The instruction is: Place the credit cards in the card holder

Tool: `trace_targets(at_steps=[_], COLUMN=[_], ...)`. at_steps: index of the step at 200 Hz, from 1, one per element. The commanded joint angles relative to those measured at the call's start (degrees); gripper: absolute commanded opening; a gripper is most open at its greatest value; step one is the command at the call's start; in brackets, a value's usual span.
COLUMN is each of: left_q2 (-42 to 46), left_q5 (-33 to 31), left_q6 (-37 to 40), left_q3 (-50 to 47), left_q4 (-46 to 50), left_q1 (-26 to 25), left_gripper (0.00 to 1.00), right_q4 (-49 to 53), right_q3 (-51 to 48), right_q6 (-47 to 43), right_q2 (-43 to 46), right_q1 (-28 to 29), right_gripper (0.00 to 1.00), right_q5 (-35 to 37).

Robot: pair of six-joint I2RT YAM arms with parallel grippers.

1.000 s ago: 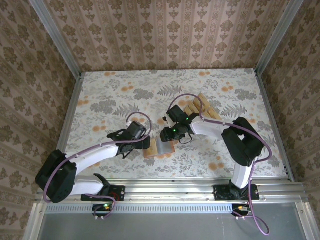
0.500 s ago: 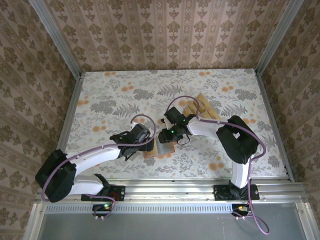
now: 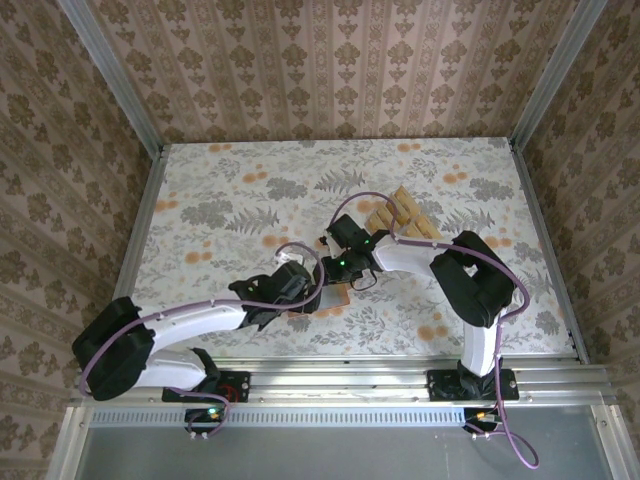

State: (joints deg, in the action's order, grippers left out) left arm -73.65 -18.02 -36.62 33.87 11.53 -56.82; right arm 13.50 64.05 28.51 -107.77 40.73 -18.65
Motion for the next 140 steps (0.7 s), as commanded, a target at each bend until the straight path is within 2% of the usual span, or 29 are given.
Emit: trace_targets(at_steps=[1,95,140], left_q2=[-1.8,-8.7,-9.1], left_q5=[-1.8,-4.0,-4.0], left_q6=[0.5,0.9,-0.2], left_q3=[-0.4,2.1,0.8], left_q4=[-2.6,-2.4,-2.7], left_q1=[-1.6,-3.1,-3.0], left_gripper=[1.00,1.00,1.00], right_q4=[0.3,-0.1,1.0], right_q3=[-1.2,-1.9,-1.7], right_q6=[0.7,1.1,0.9], right_q2=[-1.4,-0.5,2.7], right_q1=[0.4,0.4,-0.6], right_gripper=[0.44,0.44,0.45], right_q5=[-0.8,-1.0,-0.6])
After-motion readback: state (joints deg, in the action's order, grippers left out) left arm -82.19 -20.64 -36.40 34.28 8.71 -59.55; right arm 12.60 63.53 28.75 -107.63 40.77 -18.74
